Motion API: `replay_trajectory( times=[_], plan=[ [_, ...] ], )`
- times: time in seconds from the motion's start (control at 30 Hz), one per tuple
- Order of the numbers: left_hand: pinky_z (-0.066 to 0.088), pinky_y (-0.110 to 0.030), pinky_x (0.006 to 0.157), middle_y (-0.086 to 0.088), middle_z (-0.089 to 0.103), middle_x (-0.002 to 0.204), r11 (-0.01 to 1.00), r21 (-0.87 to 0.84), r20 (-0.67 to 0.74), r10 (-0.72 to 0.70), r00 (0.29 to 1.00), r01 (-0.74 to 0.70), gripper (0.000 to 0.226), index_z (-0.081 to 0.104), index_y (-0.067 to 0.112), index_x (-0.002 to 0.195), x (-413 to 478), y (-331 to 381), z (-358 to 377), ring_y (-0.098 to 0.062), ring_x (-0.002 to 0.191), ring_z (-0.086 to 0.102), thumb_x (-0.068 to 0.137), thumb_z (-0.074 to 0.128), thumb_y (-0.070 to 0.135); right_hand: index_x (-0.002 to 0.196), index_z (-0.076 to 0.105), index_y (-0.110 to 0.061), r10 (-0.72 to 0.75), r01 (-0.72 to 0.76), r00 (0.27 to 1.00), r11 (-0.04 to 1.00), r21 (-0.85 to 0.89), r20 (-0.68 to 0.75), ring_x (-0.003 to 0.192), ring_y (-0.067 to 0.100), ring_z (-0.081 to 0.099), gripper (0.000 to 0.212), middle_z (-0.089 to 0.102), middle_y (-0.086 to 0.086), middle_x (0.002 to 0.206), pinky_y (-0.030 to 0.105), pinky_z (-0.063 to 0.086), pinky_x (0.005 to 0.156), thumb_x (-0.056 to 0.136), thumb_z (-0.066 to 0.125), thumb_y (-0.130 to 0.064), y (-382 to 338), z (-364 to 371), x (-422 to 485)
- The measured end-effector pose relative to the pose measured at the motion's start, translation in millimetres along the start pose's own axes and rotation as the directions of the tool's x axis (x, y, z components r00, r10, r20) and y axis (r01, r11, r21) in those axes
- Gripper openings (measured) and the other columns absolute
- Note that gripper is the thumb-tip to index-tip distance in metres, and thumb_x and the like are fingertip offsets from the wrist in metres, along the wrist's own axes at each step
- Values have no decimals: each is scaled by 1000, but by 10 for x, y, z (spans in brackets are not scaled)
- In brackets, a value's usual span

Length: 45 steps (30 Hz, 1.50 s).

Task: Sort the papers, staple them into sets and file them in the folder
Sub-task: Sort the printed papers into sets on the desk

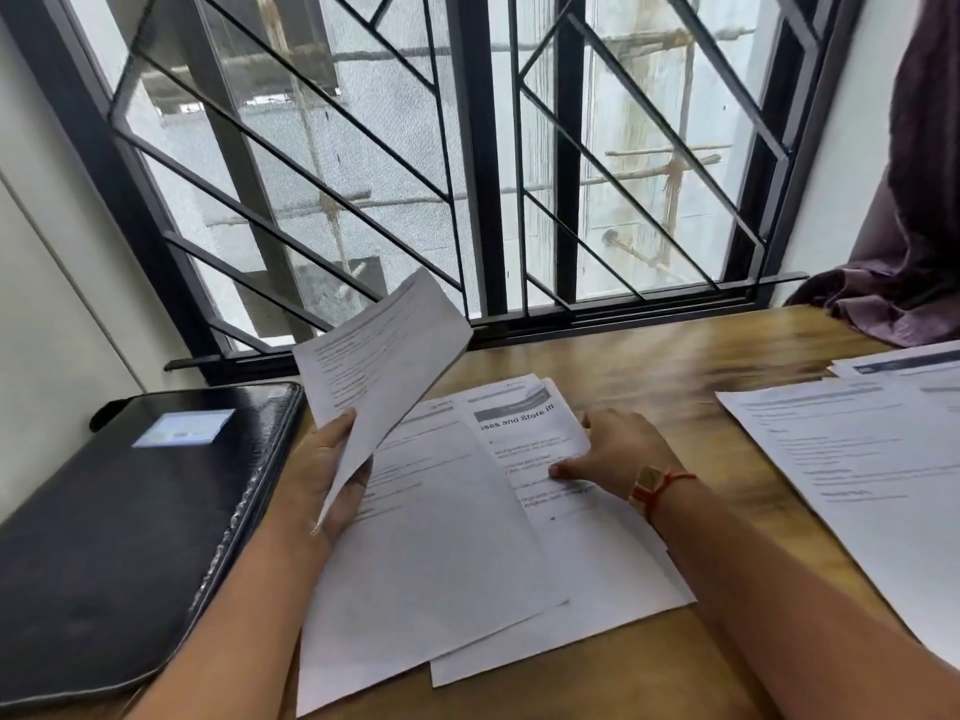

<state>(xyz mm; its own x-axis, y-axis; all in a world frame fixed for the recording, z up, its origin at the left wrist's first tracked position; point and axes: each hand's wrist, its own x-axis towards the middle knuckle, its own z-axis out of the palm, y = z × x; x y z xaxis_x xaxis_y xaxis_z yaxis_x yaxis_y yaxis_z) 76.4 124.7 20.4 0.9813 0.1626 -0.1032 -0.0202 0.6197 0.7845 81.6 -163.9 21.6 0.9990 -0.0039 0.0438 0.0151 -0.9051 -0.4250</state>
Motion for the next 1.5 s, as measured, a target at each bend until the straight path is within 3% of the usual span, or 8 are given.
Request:
replay_trajectory(
  times=[0.27,0.4,0.5,0.67,0.9,1.03,1.17,1.5],
  plan=[
    [51,-18,42,-2,76,77,995,98,29,3,1000,-6,19,61,12,112,32,-49,-46,-10,57,70,103,45,8,96,63,-29,116,-110,993,979,172,-25,90,18,65,28,70,-4,98,36,56,84,76,81,-38,106,-8,63],
    [60,-42,82,-16,66,129,984,171,34,44,998,-49,55,57,14,137,92,-25,-160,-33,110,68,86,74,24,80,63,-29,128,-114,990,975,193,-63,86,18,66,15,70,-5,89,29,50,72,83,75,-37,192,-64,129],
    [46,-59,104,-18,61,136,976,208,80,49,996,-65,76,54,14,141,121,-24,-230,-41,124,58,75,86,31,81,65,-25,122,-90,979,978,188,-163,80,20,63,13,69,-2,84,27,41,64,90,67,-35,225,-112,151],
    [62,-38,77,-10,75,111,951,294,99,67,993,-94,25,65,13,122,73,-43,-104,-25,93,74,100,52,10,90,64,-24,96,14,901,968,249,-423,69,20,60,11,68,-2,80,25,44,58,97,57,-29,282,-193,174],
    [62,-34,67,-8,77,102,934,333,99,101,990,-129,22,67,16,111,29,-48,-46,-23,84,75,99,52,5,116,56,-14,221,247,699,818,519,-680,76,19,63,19,65,-1,95,18,45,56,97,56,-15,360,-334,241],
    [62,-34,65,-11,76,105,943,315,98,83,992,-110,24,65,11,118,15,-44,-33,-24,84,75,98,53,5,107,59,-16,262,307,630,781,545,-731,80,18,65,13,67,-1,95,10,48,56,96,57,-11,426,-385,279],
    [62,-34,65,-13,75,107,941,314,114,93,989,-125,27,63,9,122,28,-55,-50,-25,82,75,98,52,3,104,70,-22,298,328,613,747,578,-732,93,18,67,19,68,-7,99,39,59,75,96,57,-10,495,-411,313],
    [63,-35,68,-8,76,102,960,237,151,112,982,-146,28,64,12,119,-41,-34,8,-23,82,74,100,46,1,113,74,-11,356,291,642,706,646,-679,103,20,66,25,71,0,111,33,56,87,95,57,-7,564,-448,364]
  ],
)
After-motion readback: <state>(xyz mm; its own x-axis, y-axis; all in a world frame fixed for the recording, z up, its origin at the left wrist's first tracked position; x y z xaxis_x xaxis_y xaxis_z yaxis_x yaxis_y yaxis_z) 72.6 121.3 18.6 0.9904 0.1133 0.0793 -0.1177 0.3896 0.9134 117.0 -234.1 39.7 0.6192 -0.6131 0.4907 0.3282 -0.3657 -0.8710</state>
